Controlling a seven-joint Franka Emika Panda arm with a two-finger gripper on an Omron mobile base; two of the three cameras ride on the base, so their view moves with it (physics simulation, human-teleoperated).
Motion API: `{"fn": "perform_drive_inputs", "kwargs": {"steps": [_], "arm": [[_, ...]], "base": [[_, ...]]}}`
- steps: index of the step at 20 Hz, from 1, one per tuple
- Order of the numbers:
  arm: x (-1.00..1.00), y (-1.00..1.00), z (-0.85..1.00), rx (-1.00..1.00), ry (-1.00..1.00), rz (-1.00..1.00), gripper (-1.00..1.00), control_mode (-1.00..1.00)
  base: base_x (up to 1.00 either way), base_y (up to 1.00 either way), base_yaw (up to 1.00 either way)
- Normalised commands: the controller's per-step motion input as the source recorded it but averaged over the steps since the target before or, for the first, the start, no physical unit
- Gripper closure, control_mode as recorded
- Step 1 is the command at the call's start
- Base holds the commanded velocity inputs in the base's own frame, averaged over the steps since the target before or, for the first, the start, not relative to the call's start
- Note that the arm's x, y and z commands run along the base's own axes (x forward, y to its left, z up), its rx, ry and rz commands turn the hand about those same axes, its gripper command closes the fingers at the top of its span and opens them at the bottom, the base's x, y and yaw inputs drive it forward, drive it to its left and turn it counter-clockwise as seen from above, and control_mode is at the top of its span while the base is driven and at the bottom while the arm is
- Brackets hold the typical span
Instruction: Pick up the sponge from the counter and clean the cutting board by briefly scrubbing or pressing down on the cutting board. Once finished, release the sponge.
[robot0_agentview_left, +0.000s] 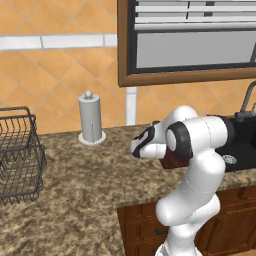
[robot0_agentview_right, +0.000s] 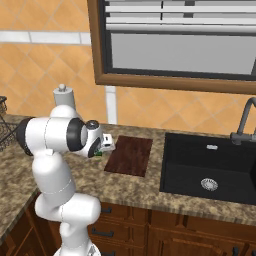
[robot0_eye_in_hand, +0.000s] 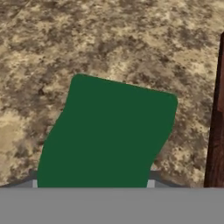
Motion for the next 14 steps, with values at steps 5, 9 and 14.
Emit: {"fn": "perform_drive_inputs", "kwargs": {"steps": [5,9,14], "arm": [[-0.01,-0.24,0.20,0.00,0.00,0.00,1.00,-1.00],[-0.24,-0.01,0.00,0.00,0.00,0.00,1.00,-1.00],[-0.33,0.00,-0.07,0.00,0.00,0.02,1.00,-1.00]], "base": [[0.00,0.00,0.00],[0.00,0.00,0.00],[0.00,0.00,0.00]]}}
